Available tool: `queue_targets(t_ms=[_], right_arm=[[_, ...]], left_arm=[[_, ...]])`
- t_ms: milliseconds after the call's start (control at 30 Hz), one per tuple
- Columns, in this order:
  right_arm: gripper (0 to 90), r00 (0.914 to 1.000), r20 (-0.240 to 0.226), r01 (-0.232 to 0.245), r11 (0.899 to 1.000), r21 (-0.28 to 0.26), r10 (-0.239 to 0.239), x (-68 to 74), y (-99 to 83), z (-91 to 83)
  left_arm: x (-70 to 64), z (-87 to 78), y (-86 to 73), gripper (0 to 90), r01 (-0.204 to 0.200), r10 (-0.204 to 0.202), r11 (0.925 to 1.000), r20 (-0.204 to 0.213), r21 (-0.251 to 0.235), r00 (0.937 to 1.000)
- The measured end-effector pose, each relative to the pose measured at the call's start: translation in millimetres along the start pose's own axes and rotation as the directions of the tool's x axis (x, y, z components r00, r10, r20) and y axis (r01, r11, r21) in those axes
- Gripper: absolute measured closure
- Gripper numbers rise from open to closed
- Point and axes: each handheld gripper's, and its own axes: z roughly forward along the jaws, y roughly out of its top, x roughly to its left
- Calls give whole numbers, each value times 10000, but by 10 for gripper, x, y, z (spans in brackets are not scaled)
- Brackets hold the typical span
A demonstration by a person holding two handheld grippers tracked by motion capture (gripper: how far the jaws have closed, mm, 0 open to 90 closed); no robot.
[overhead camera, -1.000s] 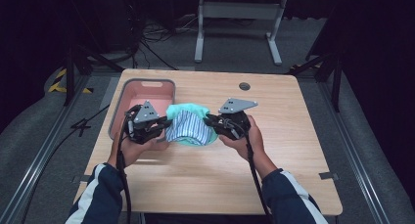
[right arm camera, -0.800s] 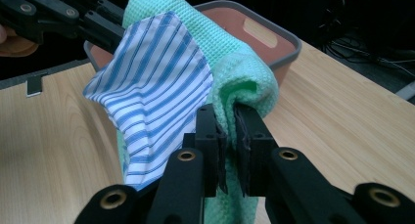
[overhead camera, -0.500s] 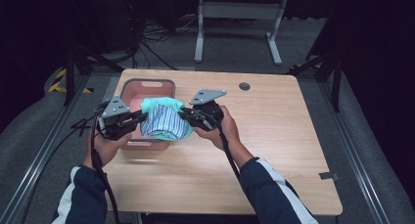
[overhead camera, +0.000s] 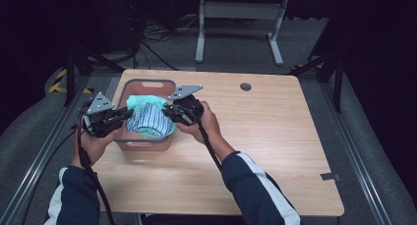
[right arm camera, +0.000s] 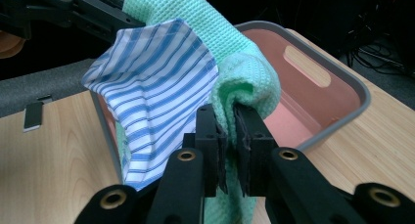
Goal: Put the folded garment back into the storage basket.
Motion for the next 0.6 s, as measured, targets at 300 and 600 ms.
queue_targets(t_ms=[300, 600], right_arm=[[817, 9999, -46, 98, 9988, 476, -96, 58, 48, 327], [813, 9994, -40, -344, 9961, 816, 348, -29, -30, 530]], left_arm=[[78, 95, -98, 819, 243, -234, 9995, -443, 201, 9987], [106, 194, -149, 819, 126, -83, 9984, -775, 551, 9970]])
